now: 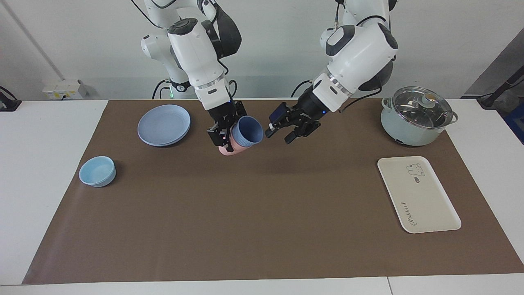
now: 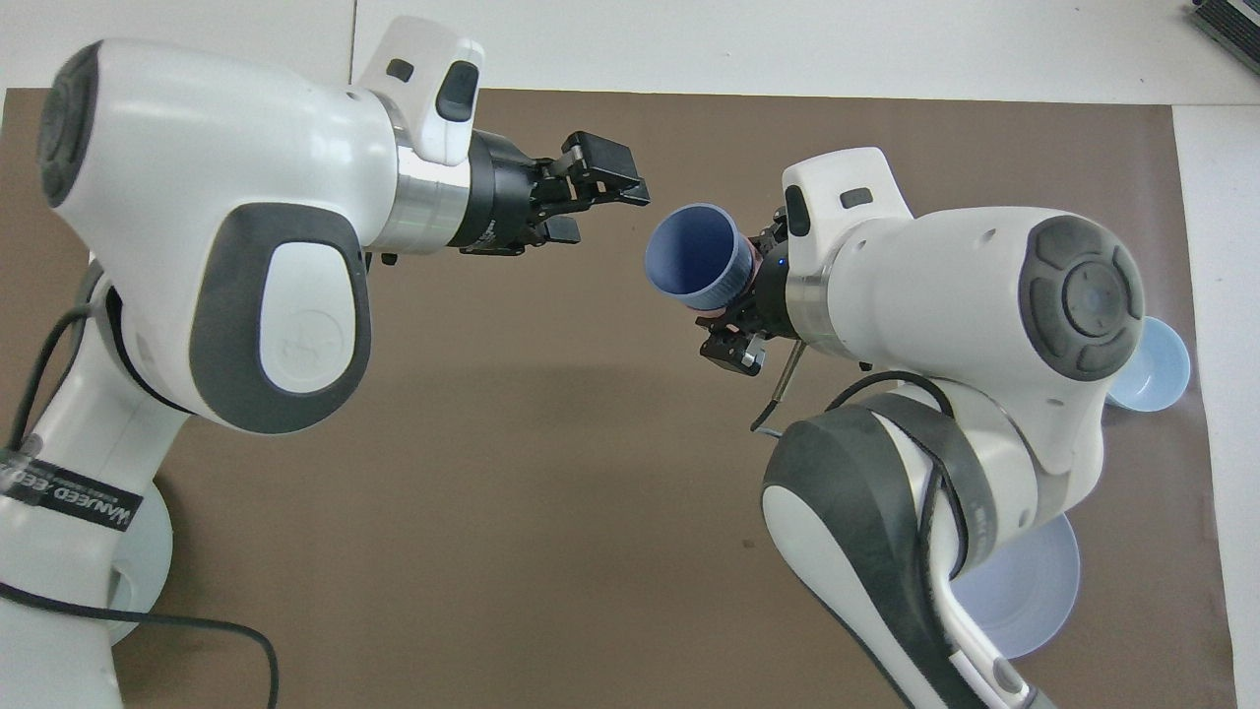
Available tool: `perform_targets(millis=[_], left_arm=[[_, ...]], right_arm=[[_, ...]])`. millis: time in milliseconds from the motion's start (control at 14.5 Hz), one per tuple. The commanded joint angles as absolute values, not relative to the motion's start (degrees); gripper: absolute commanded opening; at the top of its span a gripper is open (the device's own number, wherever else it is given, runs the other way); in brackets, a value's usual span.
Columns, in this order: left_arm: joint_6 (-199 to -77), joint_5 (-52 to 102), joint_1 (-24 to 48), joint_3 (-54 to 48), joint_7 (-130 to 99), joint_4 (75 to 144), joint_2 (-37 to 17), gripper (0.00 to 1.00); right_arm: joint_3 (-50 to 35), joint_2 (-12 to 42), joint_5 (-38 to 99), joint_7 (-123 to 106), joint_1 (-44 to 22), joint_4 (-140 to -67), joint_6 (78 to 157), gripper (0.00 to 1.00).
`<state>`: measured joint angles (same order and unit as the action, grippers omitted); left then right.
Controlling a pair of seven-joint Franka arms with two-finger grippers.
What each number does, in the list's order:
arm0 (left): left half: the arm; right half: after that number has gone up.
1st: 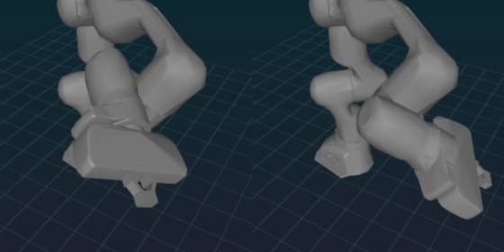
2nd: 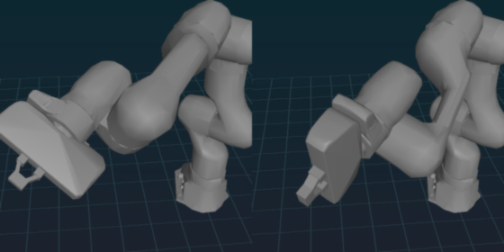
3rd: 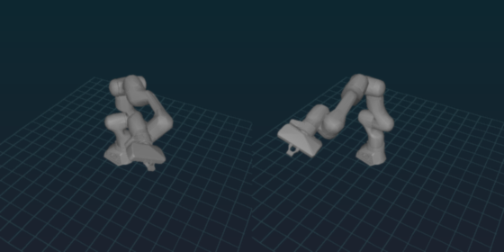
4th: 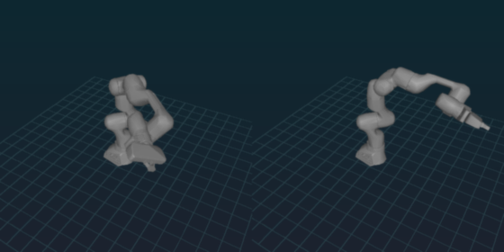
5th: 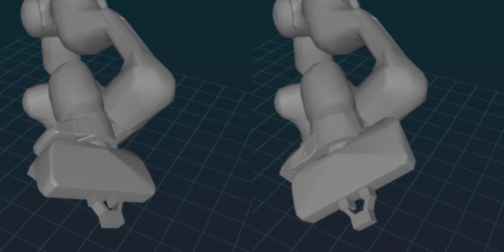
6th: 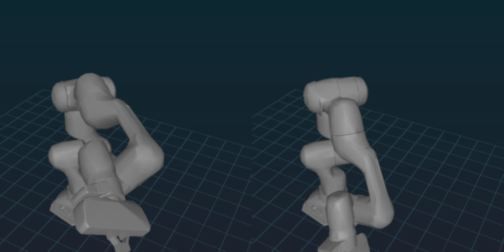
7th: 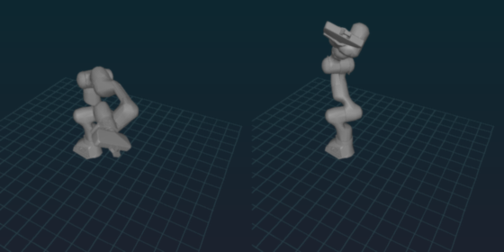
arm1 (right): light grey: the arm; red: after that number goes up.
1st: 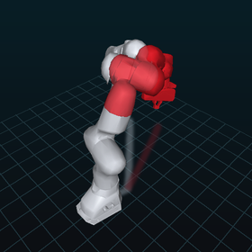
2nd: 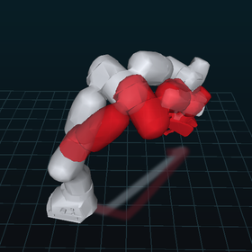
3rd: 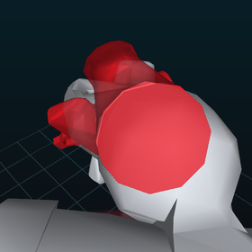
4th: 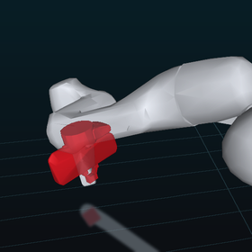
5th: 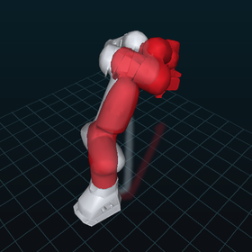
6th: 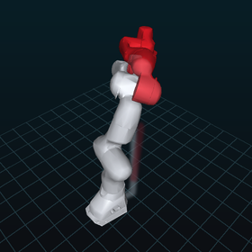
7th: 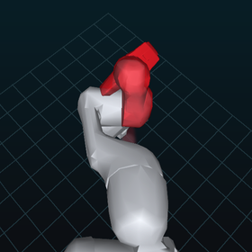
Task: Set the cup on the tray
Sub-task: 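Grasp the blue cup with the left gripper and pull it out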
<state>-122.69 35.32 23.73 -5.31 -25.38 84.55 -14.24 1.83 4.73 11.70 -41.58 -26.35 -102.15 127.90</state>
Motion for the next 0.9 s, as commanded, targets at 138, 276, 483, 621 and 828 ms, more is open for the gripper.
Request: perform_targets(millis=[138, 276, 483, 621, 828], left_arm=[[-123.32, 32.79, 26.72, -4.48, -25.84, 83.85, -15.38, 0.72], [-122.09, 32.61, 27.07, -4.48, -25.67, 83.85, -15.29, 0.65], [-119.01, 31.12, 26.81, -4.48, -25.58, 83.32, -15.29, 0.35], [-117.78, 31.03, 26.54, -4.4, -25.58, 81.84, -15.55, 0.07], [-115.67, 31.03, 26.28, -4.22, -25.75, 78.85, -16.96, 0.0]], right_arm=[[1.93, 5.1, 10.02, -38.58, -27.07, -98.79, 125.51, 0.0], [1.93, 5.1, 9.93, -38.58, -27.07, -98.79, 125.51, 0.0], [1.93, 5.1, 10.02, -38.58, -27.07, -98.88, 125.51, 0.0], [1.93, 5.1, 10.02, -38.58, -27.07, -98.88, 125.51, 0.0], [1.93, 5.01, 10.02, -38.58, -26.98, -98.96, 125.51, 0.0]])
